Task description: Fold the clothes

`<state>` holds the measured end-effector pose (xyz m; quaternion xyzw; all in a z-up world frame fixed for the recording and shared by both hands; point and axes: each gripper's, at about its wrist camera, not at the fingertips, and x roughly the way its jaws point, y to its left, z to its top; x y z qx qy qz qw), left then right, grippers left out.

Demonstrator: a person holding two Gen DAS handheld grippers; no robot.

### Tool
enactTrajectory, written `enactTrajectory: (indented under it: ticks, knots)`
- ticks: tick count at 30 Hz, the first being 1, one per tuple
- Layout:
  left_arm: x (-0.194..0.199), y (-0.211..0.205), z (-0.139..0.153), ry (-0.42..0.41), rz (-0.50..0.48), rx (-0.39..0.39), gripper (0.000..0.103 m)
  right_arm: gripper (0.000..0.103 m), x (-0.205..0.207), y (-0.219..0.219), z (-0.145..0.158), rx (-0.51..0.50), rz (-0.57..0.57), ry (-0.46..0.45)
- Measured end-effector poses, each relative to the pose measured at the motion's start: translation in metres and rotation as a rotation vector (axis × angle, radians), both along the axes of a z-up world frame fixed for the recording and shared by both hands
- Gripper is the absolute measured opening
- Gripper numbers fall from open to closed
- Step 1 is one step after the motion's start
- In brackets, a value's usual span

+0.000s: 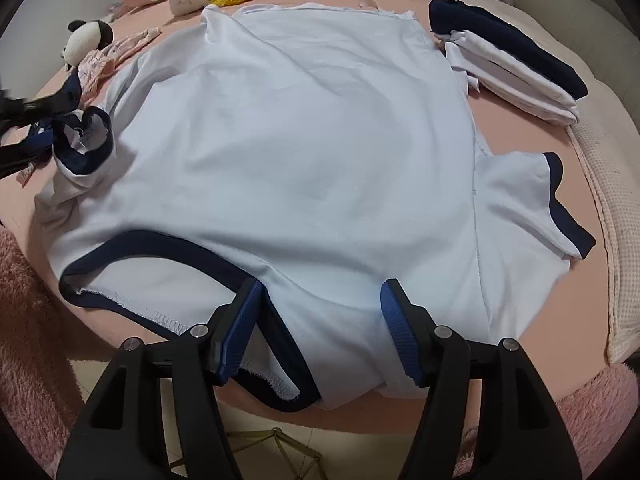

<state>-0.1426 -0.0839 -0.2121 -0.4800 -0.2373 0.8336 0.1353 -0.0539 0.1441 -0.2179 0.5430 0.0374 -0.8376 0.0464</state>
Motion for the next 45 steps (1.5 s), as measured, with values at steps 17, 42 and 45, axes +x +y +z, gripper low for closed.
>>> enactTrajectory:
  ticks: [17, 42, 45]
  knots:
    - [-0.012, 0.004, 0.0, 0.041, -0.004, 0.141, 0.065, 0.06, -0.013, 0.008, 0.012, -0.075, 0.018, 0.01]
    - [0.036, -0.019, -0.022, -0.062, -0.137, -0.034, 0.065, 0.056, -0.085, -0.156, 0.036, 0.086, 0.324, 0.109]
    - [0.033, 0.0, -0.021, -0.042, -0.206, -0.064, 0.063, 0.055, -0.102, -0.146, 0.047, 0.04, 0.262, 0.161]
